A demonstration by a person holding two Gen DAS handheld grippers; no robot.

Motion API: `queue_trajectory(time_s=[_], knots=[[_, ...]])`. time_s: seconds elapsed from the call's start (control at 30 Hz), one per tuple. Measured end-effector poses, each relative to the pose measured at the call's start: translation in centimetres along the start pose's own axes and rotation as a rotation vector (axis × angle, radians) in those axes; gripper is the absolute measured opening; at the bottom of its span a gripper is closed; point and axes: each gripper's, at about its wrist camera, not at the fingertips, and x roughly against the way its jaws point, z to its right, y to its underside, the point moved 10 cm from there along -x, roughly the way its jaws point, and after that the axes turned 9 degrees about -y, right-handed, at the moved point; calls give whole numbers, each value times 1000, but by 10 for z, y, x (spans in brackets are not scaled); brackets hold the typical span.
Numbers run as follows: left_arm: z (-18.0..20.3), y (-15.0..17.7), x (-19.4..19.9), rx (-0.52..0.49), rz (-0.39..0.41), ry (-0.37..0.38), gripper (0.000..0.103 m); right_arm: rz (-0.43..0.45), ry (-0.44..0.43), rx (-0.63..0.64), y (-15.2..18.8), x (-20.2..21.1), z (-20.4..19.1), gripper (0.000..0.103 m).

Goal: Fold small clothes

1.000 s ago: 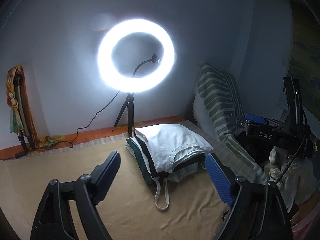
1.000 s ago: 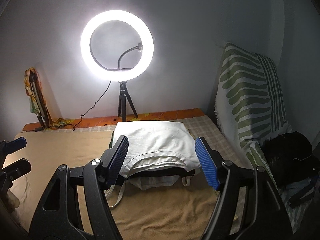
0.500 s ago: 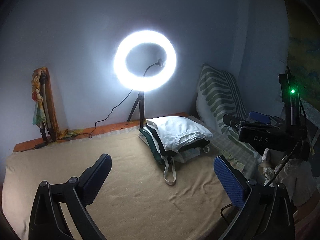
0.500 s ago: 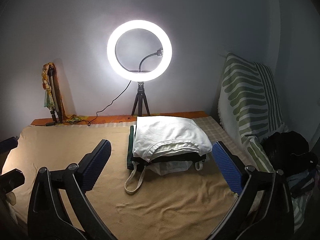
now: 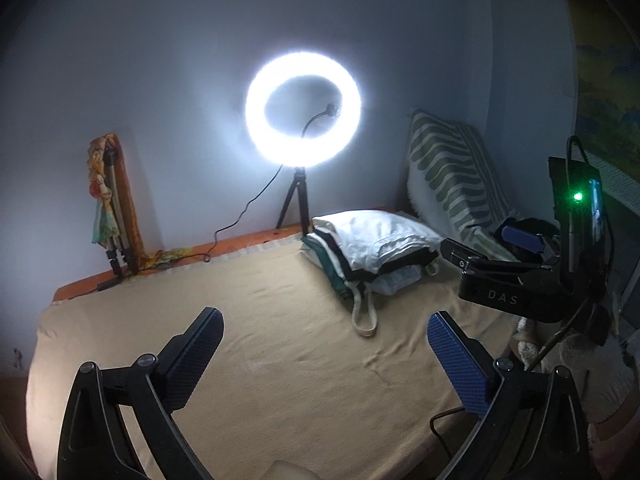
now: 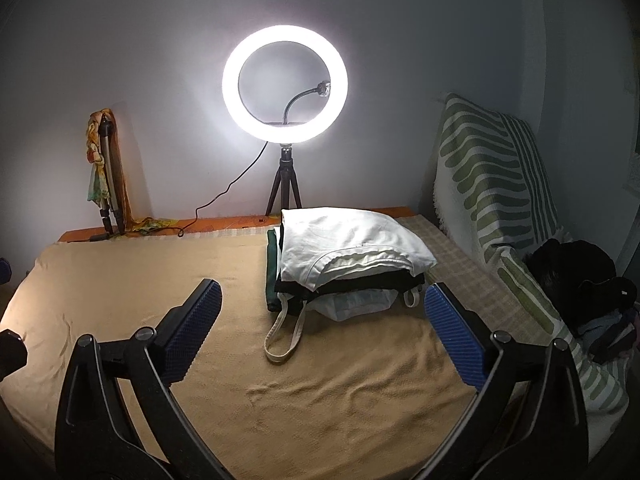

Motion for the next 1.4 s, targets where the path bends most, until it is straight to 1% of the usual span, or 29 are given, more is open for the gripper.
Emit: queue_trajectory(time_s=[0.1, 0.23, 0.37, 0.6, 1.07, 1.4], knots=[[-6, 8, -3, -20, 10, -50, 103, -10, -1, 20, 9, -4, -7, 103], [-11, 21, -7, -36, 3, -80, 103, -17, -2, 29, 21, -6, -13, 103], [-11, 29, -8, -34, -2, -69, 103, -35, -5, 32, 29, -11, -15, 103], [-8, 37, -12, -53, -24, -65, 103, -52, -1, -9, 38, -17, -7, 103], [-10, 37, -13, -47, -37, -62, 103, -67, -8, -34, 42, -24, 0, 103], [-11, 37, -12, -59, -32, -70, 103, -77, -13, -23, 46, -25, -5, 103]])
